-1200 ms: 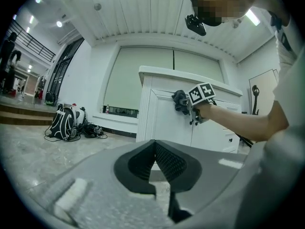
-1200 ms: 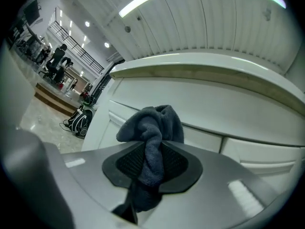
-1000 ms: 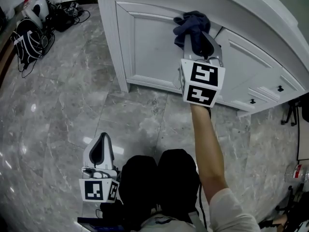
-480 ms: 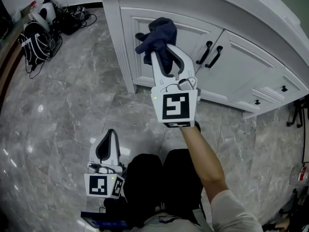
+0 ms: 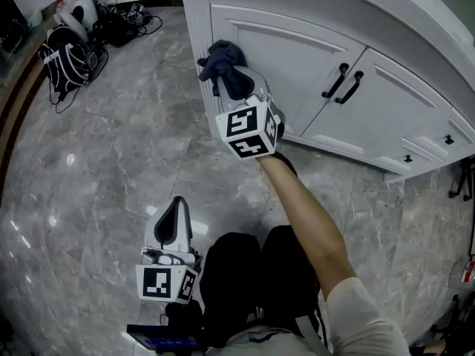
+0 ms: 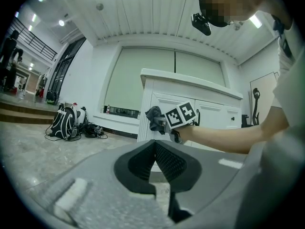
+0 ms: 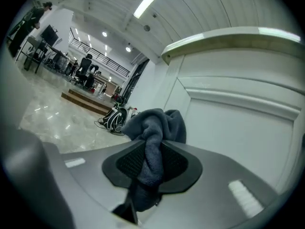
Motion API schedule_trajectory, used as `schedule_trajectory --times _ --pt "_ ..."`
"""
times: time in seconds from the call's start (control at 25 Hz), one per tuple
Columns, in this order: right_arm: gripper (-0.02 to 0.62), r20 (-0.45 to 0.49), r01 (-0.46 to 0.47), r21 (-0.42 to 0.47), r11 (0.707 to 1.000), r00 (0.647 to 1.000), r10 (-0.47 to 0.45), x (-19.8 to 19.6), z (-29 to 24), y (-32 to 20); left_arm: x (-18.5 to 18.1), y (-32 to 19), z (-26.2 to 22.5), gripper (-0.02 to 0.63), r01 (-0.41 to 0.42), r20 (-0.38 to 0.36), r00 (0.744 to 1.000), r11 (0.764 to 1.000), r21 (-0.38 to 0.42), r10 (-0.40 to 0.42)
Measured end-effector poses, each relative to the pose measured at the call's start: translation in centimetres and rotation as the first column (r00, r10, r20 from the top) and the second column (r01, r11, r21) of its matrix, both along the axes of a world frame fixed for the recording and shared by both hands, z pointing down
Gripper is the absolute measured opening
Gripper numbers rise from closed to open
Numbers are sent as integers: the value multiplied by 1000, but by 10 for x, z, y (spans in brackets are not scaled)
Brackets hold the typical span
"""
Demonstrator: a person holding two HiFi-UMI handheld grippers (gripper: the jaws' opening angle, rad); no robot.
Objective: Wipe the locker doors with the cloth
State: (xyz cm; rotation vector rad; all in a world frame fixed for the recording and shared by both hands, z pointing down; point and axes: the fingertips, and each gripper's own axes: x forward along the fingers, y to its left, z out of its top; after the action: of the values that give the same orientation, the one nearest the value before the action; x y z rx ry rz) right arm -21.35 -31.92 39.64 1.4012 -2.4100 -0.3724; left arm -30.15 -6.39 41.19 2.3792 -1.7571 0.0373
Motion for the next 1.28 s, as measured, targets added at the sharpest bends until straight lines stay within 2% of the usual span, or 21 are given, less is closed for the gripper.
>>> schedule_trajectory --times 0.16,0.56,1.0,1.12,1.28 --pt "94 12 -56 -36 998 998 57 25 8 -11 -6 -1 -1 2 7 -1 1000 1000 3 -7" --pt "94 7 -177 -12 984 984 177 92 5 -1 4 -2 2 2 -10 -8 1000 1000 -2 10" --pt "92 61 -362 -18 932 930 362 187 6 17 22 -4 2 2 -38 -12 999 999 -1 38" --pt "92 56 -372 -10 928 927 372 191 7 23 25 -3 1 2 -44 -16 999 999 3 44" --pt "92 69 -315 39 948 948 311 175 3 43 26 -3 2 2 -48 -20 999 999 4 48"
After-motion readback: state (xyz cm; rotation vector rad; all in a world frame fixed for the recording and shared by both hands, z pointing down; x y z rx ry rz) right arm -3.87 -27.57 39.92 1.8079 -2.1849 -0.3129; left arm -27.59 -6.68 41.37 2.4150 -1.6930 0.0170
